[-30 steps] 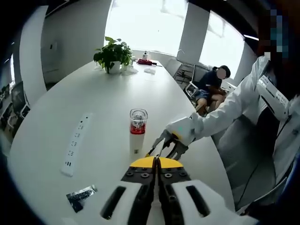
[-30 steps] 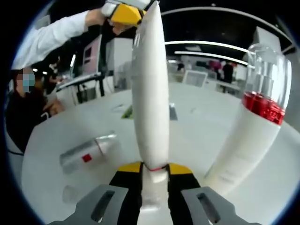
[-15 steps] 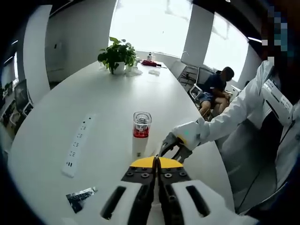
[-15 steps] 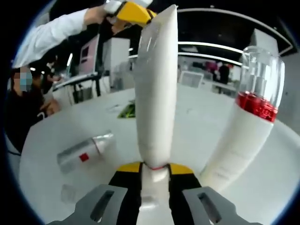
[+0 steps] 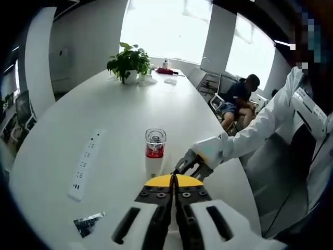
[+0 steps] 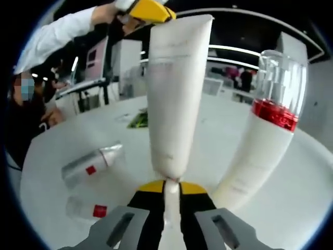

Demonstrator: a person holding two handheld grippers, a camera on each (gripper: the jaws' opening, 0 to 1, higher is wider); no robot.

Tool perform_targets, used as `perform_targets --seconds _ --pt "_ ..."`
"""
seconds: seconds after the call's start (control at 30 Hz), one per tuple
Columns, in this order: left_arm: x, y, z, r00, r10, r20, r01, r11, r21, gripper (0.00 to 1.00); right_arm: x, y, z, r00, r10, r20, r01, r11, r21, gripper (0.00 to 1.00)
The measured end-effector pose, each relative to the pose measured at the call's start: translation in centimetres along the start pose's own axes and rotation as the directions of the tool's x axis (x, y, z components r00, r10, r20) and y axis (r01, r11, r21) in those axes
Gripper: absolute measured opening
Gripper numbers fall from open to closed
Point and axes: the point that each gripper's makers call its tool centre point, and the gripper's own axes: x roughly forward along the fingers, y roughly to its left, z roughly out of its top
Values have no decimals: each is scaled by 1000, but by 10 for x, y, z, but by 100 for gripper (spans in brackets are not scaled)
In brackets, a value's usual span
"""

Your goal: Arrange the skincare products in the storage area until every visible bottle or jar stands upright without overlapping.

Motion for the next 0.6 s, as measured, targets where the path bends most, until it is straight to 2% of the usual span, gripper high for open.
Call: perform_targets --seconds 0.07,0.13,0.23,0.43,0.6 --pt "1 2 1 1000 -1 2 1 1000 0 5 0 0 -5 999 -10 -38 11 1000 29 0" --pt "2 0 2 1000 -5 4 5 1000 1 5 -1 5 -4 1000 -4 -21 6 998 68 0" --pt "3 -1 2 1000 -9 4 9 1000 7 5 -1 7 -6 999 -29 -17 30 997 67 0" --pt "3 0 3 1000 -6 3 6 1000 10 5 4 19 -6 999 -25 -25 27 996 81 0" --pt "4 1 3 1000 -7 2 7 1000 13 5 11 17 -3 999 -30 -26 33 993 109 0"
